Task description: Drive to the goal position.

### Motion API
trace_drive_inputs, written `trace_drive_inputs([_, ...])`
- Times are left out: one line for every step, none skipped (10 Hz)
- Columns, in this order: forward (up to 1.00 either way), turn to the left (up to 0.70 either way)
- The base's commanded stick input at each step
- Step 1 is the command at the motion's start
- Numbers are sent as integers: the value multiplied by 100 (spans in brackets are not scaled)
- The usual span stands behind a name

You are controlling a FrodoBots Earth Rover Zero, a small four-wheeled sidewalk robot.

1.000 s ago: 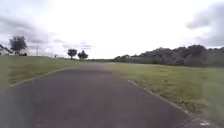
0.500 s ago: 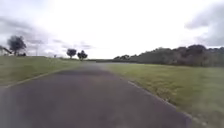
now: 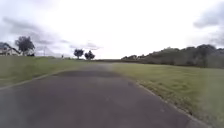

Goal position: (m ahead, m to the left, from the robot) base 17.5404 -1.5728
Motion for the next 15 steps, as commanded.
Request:
trace_drive_inputs([70, 1])
trace_drive_inputs([70, 0])
trace_drive_inputs([70, 2])
trace_drive_inputs([70, 2])
trace_drive_inputs([70, 3])
trace_drive_inputs([70, 9])
trace_drive_inputs([70, 27])
trace_drive_inputs([70, 35])
trace_drive_inputs([70, 35])
trace_drive_inputs([70, 35])
trace_drive_inputs([70, 35])
trace_drive_inputs([70, 35])
trace_drive_inputs([70, 35])
trace_drive_inputs([70, 35])
trace_drive_inputs([70, 35])
